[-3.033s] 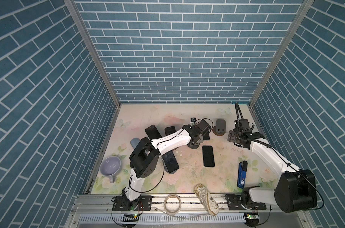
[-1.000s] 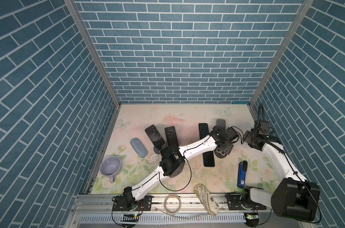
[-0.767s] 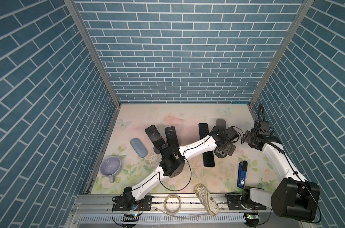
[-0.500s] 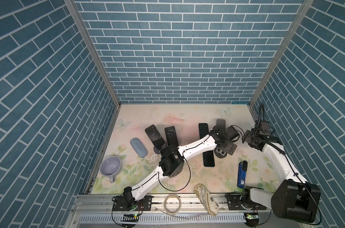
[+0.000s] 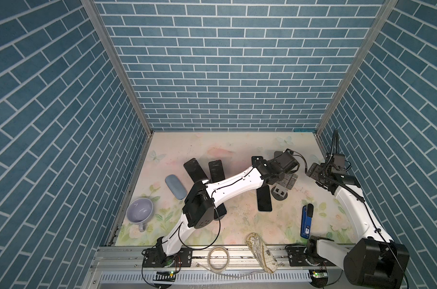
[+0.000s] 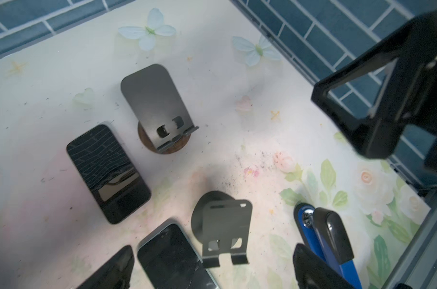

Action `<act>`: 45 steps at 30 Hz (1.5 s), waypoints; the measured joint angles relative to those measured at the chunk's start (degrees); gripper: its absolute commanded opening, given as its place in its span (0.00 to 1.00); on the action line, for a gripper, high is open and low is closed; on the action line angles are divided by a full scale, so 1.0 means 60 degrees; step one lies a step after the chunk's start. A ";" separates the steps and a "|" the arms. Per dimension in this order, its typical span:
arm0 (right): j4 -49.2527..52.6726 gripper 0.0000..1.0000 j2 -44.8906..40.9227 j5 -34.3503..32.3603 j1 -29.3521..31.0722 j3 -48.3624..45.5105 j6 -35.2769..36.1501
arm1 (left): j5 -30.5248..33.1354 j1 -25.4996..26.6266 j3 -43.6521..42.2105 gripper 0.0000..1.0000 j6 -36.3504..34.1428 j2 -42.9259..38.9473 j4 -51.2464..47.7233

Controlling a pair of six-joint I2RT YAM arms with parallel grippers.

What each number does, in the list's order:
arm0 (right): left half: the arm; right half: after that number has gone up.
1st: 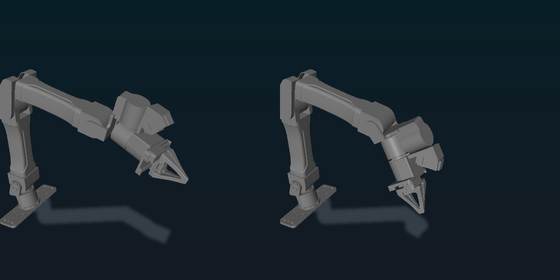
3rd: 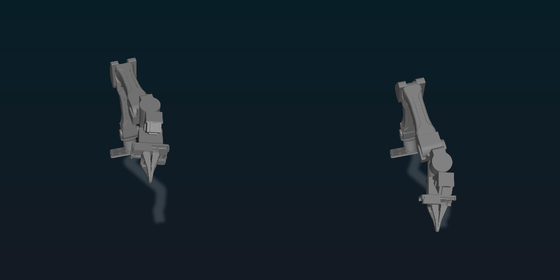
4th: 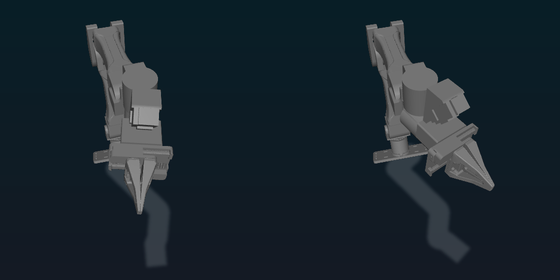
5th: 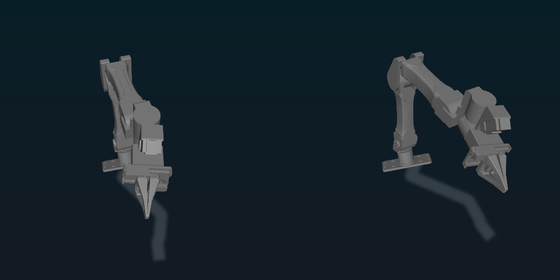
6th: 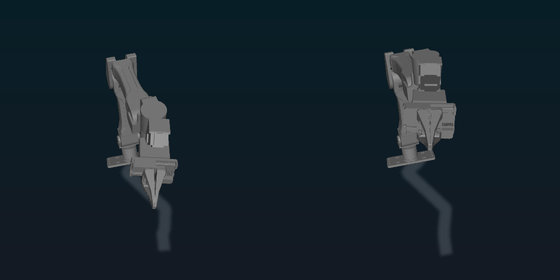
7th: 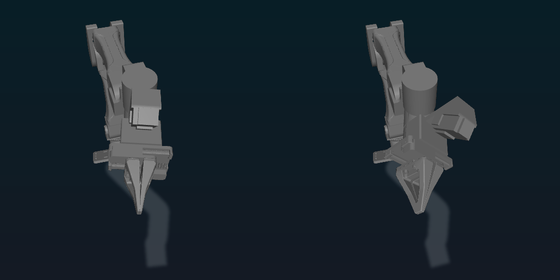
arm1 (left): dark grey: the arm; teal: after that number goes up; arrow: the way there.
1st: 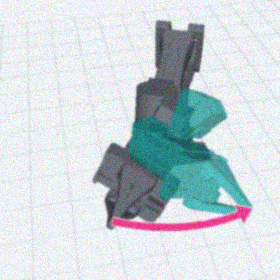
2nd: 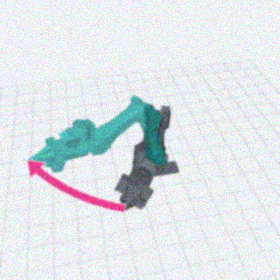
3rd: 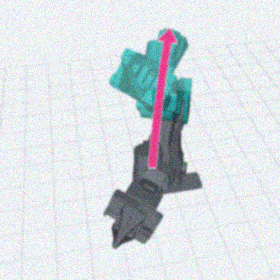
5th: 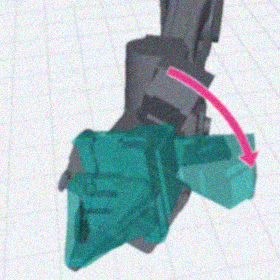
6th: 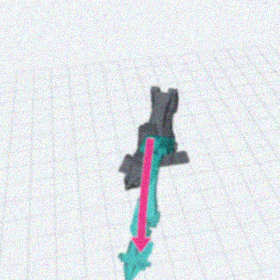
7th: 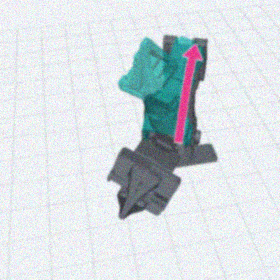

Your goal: Remove the phone from the phone stand

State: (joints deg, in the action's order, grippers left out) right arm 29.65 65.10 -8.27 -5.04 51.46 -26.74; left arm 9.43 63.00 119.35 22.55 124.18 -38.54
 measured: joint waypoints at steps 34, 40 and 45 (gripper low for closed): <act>-0.0200 0.87 0.1712 0.0823 0.4776 0.1439 -0.0007 | 0.1246 -0.2597 -0.8980 1.00 0.1428 -0.7741 0.2834; -0.0313 0.87 0.2371 0.0933 0.5450 0.1668 -0.0135 | 0.1537 -0.3053 -0.9890 1.00 0.1523 -0.8965 0.2772; -0.0350 0.87 0.3067 0.0954 0.6094 0.2273 -0.0277 | 0.1778 -0.3424 -1.0320 1.00 0.1606 -0.9664 0.2503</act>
State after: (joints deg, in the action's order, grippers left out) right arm 27.55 83.50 -2.55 31.53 65.10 -28.40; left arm 20.10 42.46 57.43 32.18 66.19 -23.53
